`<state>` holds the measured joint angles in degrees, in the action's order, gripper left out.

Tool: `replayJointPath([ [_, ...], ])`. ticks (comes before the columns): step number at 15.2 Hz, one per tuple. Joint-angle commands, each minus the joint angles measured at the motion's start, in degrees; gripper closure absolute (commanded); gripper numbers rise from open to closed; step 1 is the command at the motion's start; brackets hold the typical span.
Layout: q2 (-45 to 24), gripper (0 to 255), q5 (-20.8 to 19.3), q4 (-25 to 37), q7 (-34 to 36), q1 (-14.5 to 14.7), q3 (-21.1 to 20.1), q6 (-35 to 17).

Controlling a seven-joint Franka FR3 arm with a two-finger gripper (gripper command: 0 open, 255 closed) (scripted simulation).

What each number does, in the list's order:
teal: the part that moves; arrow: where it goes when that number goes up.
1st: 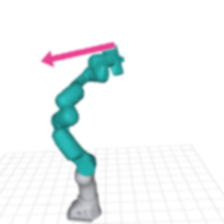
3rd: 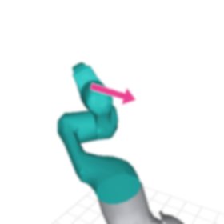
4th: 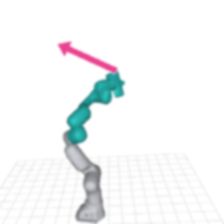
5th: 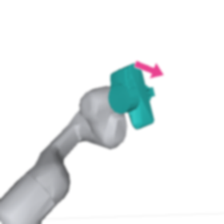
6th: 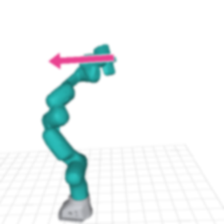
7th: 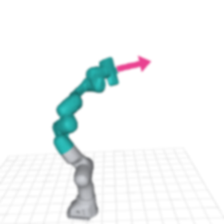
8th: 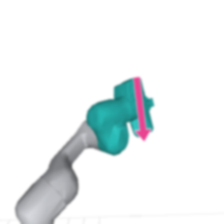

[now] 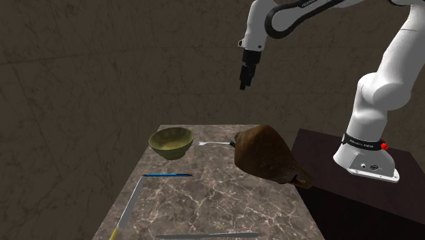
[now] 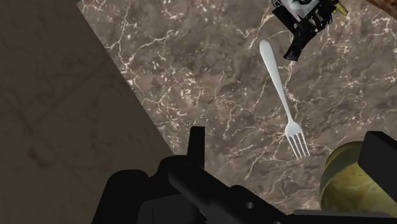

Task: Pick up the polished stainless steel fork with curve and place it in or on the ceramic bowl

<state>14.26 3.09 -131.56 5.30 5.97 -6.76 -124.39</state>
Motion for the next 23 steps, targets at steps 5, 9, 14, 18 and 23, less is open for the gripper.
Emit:
replayJointPath([
  [5, -12.35, 0, -1.85, 4.19, 0.62, 1.21, -2.02, -7.44],
  [9, -20.78, 0, -3.91, 8.54, 1.34, 2.18, -2.90, -10.91],
  [14, -31.44, 0, -6.92, 15.41, 2.34, 3.97, -3.31, -13.86],
  [18, -40.03, 0, -9.16, 22.07, 2.87, 5.84, -3.16, -15.11],
  [23, -48.12, 0, -10.89, 28.84, 3.06, 7.71, -2.77, -15.86],
])
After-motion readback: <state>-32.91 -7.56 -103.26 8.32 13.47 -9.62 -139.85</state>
